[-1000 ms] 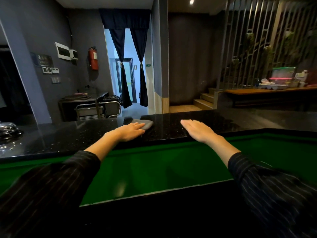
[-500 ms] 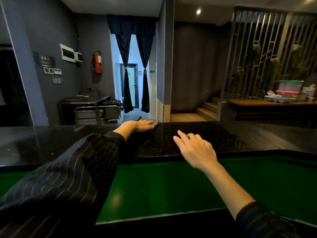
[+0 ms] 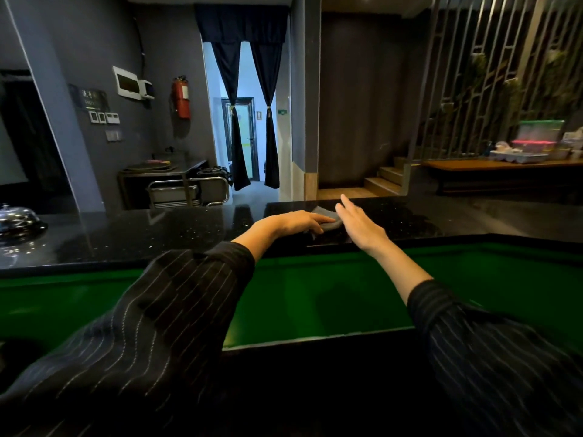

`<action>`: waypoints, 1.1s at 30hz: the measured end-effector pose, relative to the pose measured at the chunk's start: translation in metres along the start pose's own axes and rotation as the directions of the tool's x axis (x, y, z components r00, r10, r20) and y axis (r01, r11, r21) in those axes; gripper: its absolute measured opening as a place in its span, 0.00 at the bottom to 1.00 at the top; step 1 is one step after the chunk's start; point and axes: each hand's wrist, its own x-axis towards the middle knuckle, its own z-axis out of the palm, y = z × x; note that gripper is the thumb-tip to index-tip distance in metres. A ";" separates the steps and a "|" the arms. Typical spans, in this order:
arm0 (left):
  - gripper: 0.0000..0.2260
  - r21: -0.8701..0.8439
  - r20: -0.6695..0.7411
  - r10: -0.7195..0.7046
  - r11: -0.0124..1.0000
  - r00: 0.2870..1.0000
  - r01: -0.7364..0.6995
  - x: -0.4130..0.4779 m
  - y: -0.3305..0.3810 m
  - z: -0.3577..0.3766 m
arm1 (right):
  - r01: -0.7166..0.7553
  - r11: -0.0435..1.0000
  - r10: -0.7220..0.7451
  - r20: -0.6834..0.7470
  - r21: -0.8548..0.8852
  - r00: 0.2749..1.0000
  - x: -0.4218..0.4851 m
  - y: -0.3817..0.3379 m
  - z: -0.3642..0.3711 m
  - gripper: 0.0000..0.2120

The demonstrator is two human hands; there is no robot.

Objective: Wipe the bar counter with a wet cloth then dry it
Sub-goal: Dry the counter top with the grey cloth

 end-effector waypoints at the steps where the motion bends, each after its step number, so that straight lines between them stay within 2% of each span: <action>1: 0.23 -0.024 0.016 0.012 1.000 1.000 -0.012 -0.012 0.003 0.002 | 0.014 0.995 -0.013 -0.004 0.095 1.000 -0.001 -0.002 -0.002 0.28; 3: 0.24 -0.049 0.048 0.042 0.998 0.998 -0.040 -0.035 0.007 0.001 | 0.080 0.983 -0.076 -0.028 0.163 0.997 -0.005 -0.006 -0.004 0.27; 5: 0.24 -0.061 0.003 0.085 0.995 0.996 -0.085 -0.054 0.000 0.001 | 0.184 0.979 -0.182 -0.025 0.085 0.983 -0.011 -0.016 0.000 0.25; 7: 0.23 -0.107 -0.217 0.126 0.983 0.968 -0.152 -0.068 -0.020 -0.003 | 0.328 0.940 -0.328 0.018 -0.092 0.945 -0.017 -0.031 0.010 0.24; 8: 0.21 -0.107 -0.354 0.123 0.980 0.927 -0.170 -0.074 -0.035 -0.007 | 0.391 0.901 -0.385 0.072 -0.188 0.920 -0.019 -0.040 0.017 0.23; 10: 0.19 -0.006 -0.499 0.079 0.995 0.863 -0.095 -0.081 -0.073 -0.017 | 0.419 0.848 -0.363 0.220 -0.325 0.905 -0.019 -0.050 0.033 0.23; 11: 0.18 0.073 -0.512 0.048 0.997 0.858 -0.012 -0.084 -0.090 -0.020 | 0.382 0.846 -0.297 0.267 -0.371 0.917 -0.017 -0.053 0.042 0.23; 13: 0.18 0.163 -0.512 -0.019 0.979 0.859 0.119 -0.087 -0.114 -0.016 | 0.266 0.863 -0.165 0.256 -0.431 0.952 -0.008 -0.057 0.055 0.25; 17: 0.19 0.130 -0.576 -0.017 0.985 0.817 0.112 -0.091 -0.108 -0.003 | 0.117 0.840 -0.024 0.179 -0.529 0.984 0.008 -0.087 0.081 0.31; 20: 0.18 0.038 -0.621 -0.056 0.994 0.782 0.102 -0.088 -0.113 -0.007 | 0.152 0.805 -0.047 0.195 -0.573 0.980 0.006 -0.102 0.098 0.34; 24: 0.19 -0.034 -0.647 -0.076 0.997 0.758 0.071 -0.090 -0.116 -0.006 | 0.213 0.796 -0.135 0.176 -0.567 0.975 -0.010 -0.101 0.101 0.33; 28: 0.18 0.042 -0.615 -0.040 0.996 0.788 0.083 -0.096 -0.111 -0.004 | 0.300 0.779 -0.259 0.153 -0.551 0.954 -0.031 -0.083 0.092 0.31; 30: 0.19 0.114 -0.598 -0.048 0.983 0.800 0.145 -0.099 -0.109 -0.002 | 0.321 0.777 -0.299 0.132 -0.541 0.945 -0.036 -0.066 0.078 0.30; 33: 0.22 0.230 -0.604 -0.080 0.935 0.793 0.269 -0.095 -0.092 -0.001 | 0.285 0.790 -0.271 0.107 -0.544 0.957 -0.038 -0.034 0.050 0.29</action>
